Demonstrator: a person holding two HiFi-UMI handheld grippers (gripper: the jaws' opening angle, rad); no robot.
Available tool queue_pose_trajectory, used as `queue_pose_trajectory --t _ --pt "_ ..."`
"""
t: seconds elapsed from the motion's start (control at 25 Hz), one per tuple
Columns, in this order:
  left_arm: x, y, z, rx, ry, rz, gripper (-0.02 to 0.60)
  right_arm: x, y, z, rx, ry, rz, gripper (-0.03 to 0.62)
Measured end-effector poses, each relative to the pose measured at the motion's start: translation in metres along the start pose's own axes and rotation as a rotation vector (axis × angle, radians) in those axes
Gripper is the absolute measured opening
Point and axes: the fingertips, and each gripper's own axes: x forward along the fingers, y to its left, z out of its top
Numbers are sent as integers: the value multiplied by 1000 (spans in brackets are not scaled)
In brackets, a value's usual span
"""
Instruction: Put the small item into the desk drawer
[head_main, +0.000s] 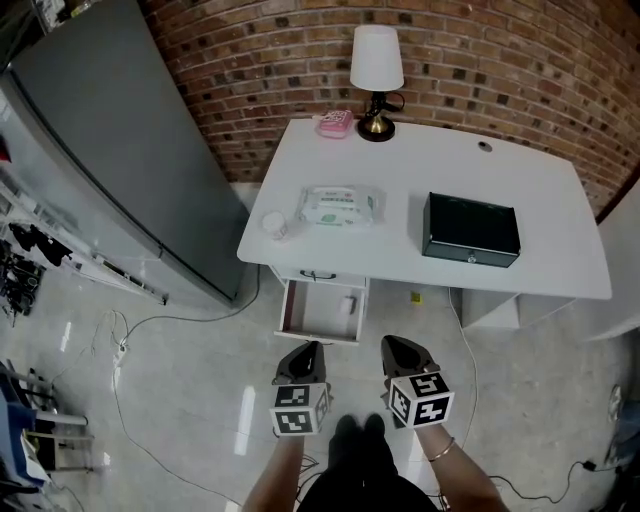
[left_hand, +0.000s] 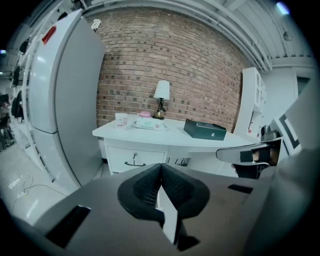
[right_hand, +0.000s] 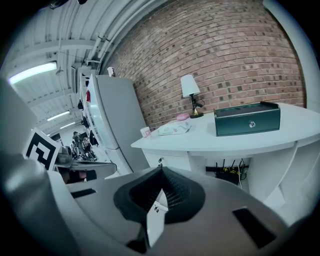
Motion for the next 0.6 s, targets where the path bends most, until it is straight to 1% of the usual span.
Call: queue_pose_trajectory --t 0.24,0.6 --pt "-18 -8 3 -11 -10 7 21 -17 3 5 -17 -7 -5 6" --pt "-45 -15 15 11 -26 14 21 -38 10 6 5 -27 5 6"
